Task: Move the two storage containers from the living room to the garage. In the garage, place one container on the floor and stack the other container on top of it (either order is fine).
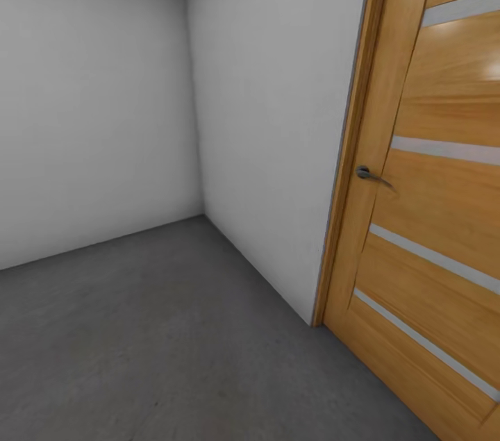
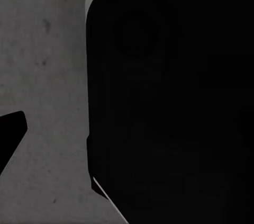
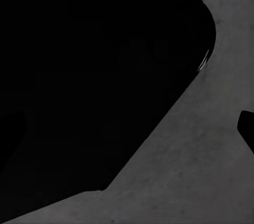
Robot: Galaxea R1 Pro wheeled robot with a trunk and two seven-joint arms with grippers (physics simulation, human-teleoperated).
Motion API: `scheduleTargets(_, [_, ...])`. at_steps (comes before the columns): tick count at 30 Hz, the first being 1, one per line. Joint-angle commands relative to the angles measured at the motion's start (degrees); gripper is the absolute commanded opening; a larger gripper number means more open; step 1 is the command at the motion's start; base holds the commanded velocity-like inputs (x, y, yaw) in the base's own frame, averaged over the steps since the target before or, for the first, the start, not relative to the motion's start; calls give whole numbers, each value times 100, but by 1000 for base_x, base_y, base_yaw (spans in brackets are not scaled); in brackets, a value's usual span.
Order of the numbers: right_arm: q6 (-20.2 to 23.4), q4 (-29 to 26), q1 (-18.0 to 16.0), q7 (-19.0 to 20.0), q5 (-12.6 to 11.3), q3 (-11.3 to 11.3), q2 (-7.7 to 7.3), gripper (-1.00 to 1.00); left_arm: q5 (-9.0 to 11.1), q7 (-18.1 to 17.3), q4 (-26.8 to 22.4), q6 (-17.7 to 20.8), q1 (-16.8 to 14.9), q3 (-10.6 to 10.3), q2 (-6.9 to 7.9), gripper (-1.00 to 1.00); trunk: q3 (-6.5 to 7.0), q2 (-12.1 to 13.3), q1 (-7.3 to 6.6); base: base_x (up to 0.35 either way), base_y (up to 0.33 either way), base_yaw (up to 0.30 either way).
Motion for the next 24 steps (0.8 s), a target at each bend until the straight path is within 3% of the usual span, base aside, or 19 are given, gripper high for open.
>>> scheduleTargets(1, [-51, 0, -1, 1, -11, 7, -3, 100, 9, 5, -2, -7, -1, 4, -2, 100, -4, -2, 0, 0, 0, -171])
scheduleTargets(24, [-89, 0, -1, 1, -30, -1, -8, 100, 9, 5, -2, -7, -1, 21, 3, 100, -4, -2, 0, 0, 0, -240])
